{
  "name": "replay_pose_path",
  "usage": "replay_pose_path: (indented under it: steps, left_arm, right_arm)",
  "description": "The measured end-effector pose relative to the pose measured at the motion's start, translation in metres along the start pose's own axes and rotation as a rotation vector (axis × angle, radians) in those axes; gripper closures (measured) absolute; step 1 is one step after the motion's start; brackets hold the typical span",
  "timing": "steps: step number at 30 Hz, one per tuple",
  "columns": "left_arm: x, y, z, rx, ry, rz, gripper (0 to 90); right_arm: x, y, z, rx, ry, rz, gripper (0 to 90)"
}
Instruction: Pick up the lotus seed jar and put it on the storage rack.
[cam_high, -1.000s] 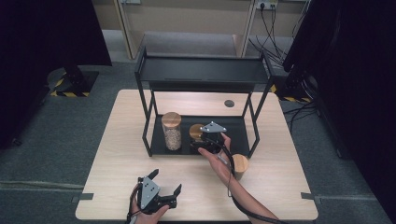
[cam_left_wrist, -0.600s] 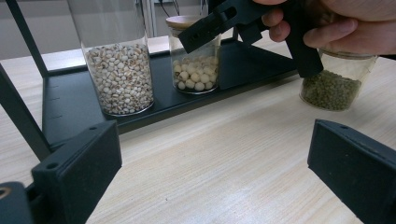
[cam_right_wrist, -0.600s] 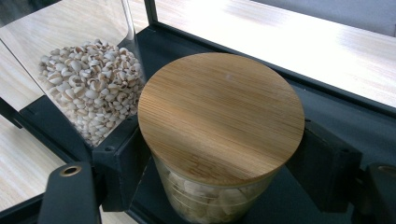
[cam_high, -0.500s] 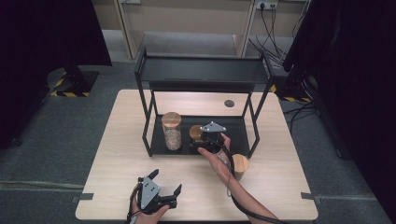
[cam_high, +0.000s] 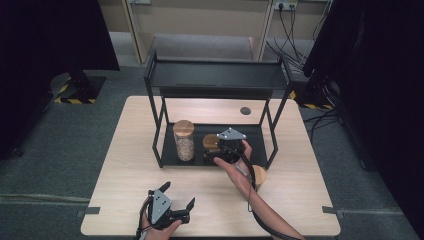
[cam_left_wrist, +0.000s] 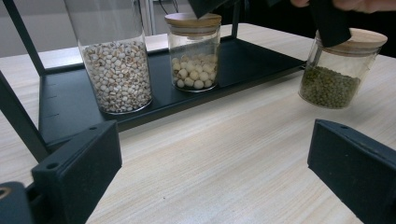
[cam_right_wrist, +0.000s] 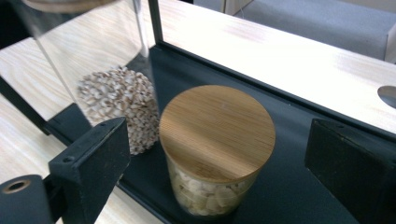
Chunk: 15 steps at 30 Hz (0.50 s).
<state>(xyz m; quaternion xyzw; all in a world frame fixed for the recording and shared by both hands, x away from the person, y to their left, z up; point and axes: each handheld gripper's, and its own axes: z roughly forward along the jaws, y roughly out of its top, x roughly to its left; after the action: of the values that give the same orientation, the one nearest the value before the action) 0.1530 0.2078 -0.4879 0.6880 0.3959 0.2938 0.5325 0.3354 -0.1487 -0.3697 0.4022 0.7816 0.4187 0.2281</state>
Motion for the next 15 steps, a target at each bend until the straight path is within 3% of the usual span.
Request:
replay_pose_path:
  steps: [15]
  left_arm:
    - [0.0,0.0,0.0,0.001,0.004,0.002,2.4]
  right_arm:
    - [-0.016,-0.01,-0.029,-0.051,0.061,0.017,5.1]
